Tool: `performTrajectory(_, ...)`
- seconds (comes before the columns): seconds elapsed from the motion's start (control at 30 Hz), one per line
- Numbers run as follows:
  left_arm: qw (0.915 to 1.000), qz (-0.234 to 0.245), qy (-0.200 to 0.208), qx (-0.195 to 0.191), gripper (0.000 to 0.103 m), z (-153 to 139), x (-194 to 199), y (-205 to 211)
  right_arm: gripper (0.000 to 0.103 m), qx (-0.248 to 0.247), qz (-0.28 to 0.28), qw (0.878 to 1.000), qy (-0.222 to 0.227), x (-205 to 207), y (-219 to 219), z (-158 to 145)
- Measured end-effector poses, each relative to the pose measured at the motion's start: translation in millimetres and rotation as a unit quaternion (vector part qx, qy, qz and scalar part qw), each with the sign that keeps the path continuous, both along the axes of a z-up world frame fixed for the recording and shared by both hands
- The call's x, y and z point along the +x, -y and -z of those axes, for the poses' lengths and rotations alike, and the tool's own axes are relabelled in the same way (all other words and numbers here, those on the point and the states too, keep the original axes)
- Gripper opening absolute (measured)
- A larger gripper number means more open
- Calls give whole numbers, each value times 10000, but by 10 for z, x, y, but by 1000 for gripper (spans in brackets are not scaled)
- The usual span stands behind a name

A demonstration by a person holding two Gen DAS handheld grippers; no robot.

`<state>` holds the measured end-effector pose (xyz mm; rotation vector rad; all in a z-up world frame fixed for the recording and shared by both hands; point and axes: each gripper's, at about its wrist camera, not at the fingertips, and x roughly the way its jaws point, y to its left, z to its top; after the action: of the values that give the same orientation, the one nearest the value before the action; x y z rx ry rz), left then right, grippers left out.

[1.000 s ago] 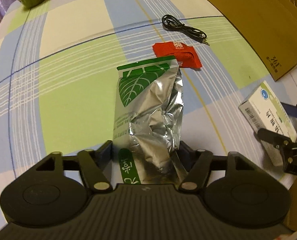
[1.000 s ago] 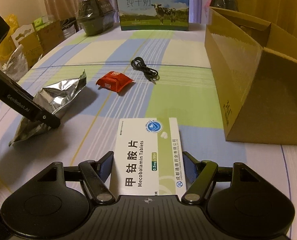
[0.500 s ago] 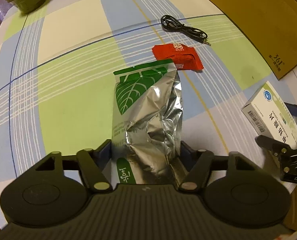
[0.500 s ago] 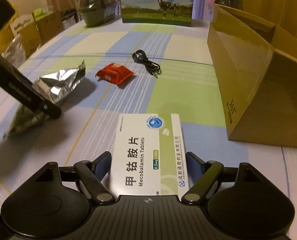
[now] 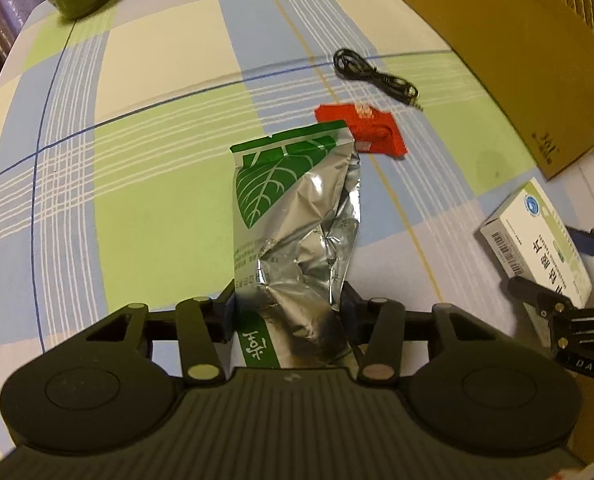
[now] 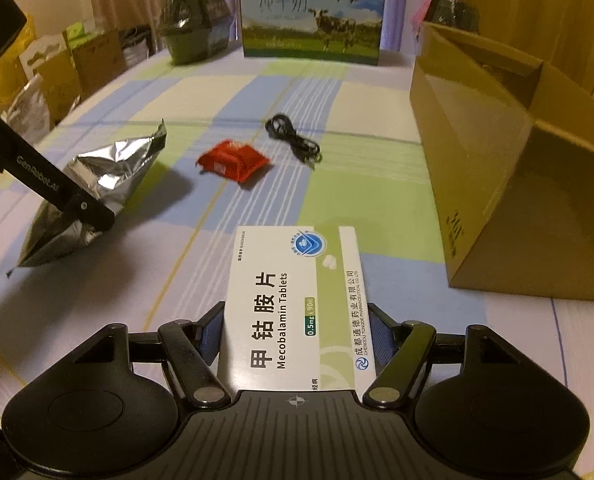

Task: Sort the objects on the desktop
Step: 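Lift the foil bag with the left gripper while the right gripper lifts the medicine box, then carry the foil bag and medicine box with both grippers over the cardboard box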

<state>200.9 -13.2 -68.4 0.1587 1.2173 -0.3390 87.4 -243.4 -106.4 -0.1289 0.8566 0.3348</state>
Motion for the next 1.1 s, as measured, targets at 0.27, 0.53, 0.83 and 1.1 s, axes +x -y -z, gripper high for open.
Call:
performTrajectory(0.27,9991,-105,54,-397,44,-239,-29,62,68,211,107,9996,147,-33,14,-219)
performTrajectory(0.53,9966,-86,219,-786,44,-495,-125,168,68,250,197,9987,397,-83,73,-461)
performTrajectory(0.83,9927,-72,389,-1141,44,-715,-203,398,68,219,322,9967,718,-96,138,-705)
performTrajectory(1.1,9897,-1,522,-1330,44,-833,-209,616,68,174,510,9932,1028,-70,319,-907)
